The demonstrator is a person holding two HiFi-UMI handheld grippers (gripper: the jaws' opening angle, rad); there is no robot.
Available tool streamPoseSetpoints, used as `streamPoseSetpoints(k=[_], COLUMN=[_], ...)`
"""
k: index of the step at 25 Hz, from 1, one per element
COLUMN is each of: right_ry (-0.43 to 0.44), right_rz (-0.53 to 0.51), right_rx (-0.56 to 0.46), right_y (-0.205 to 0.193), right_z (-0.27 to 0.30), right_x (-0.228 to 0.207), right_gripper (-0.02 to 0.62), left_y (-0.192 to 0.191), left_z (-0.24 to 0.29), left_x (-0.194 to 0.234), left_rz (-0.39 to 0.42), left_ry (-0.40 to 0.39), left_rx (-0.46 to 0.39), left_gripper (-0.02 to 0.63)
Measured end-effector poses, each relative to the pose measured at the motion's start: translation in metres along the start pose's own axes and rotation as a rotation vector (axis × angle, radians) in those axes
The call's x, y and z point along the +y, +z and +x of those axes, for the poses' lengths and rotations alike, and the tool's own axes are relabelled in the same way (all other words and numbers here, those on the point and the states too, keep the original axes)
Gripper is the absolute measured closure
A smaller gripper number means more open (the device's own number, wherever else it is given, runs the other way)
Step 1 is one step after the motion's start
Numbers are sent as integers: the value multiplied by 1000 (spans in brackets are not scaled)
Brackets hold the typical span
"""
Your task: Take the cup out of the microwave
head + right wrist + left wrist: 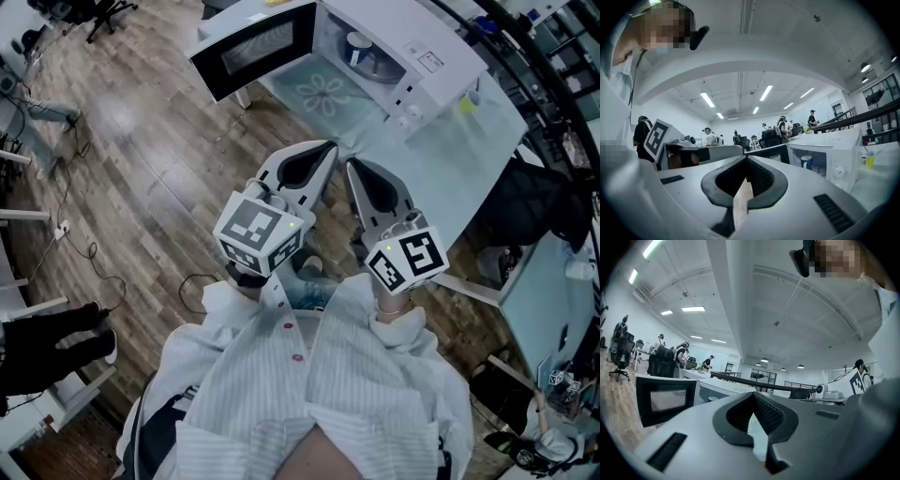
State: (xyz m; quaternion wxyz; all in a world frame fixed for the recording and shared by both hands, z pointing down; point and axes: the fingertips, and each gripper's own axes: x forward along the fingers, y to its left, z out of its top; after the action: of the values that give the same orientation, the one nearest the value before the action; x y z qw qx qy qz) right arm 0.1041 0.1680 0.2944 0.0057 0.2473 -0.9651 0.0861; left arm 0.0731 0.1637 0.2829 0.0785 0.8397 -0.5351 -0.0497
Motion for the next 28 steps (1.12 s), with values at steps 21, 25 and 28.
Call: streamPoseSetpoints(k=[21, 25, 28], right_ry=[-147, -184, -203], right_rz=[29, 21, 23], right_rx=[-4, 4, 4], right_y=[11, 6, 6], right_z=[185, 204, 216], right_x=[-38, -38, -36], right_gripper=[561, 560, 560], left_y=[30, 27, 27], left_z=[53, 53, 51], left_x=[179, 198, 208], left_rz=[-2, 0, -2], left_ry=[-136, -176, -195], left_rx=[54, 74, 84], left_gripper=[597, 597, 597])
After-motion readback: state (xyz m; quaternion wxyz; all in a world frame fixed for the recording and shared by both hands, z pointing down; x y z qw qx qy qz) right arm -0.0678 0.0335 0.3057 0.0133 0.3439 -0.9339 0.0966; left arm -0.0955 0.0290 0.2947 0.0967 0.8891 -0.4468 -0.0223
